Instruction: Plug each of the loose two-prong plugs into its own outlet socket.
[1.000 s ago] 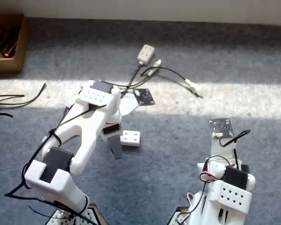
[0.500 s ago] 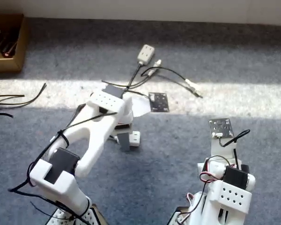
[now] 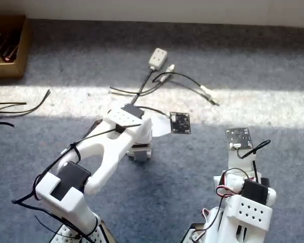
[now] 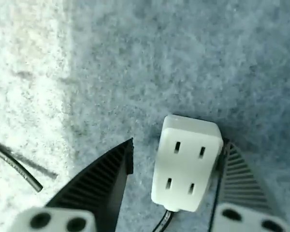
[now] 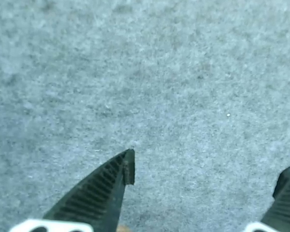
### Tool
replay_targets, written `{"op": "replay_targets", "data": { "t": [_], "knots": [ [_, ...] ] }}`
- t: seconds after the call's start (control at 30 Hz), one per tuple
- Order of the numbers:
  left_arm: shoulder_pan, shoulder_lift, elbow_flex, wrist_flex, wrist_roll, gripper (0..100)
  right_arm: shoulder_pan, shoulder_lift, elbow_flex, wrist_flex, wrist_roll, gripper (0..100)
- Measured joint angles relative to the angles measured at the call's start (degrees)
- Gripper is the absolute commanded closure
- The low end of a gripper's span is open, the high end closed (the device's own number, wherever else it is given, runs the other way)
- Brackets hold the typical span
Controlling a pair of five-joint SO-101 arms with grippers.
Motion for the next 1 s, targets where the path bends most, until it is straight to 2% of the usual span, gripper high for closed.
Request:
{"op": "replay_targets", "data": {
  "t": [0.23, 0.53, 0.87, 1.0],
  "knots": [
    [0.26, -0.09, 1.93, 0.00, 0.00, 89, 0.00, 0.00, 0.00, 0.00, 0.00, 56.6],
    [4.22, -0.09, 1.85, 6.59, 0.35, 96, 0.00, 0.00, 0.00, 0.00, 0.00, 56.6],
    [15.12, -0.09, 1.85, 8.09, 12.75, 97, 0.00, 0.00, 0.00, 0.00, 0.00, 56.6],
    [19.52, -0.09, 1.85, 8.26, 15.82, 95, 0.00, 0.00, 0.00, 0.00, 0.00, 56.6]
  ]
}}
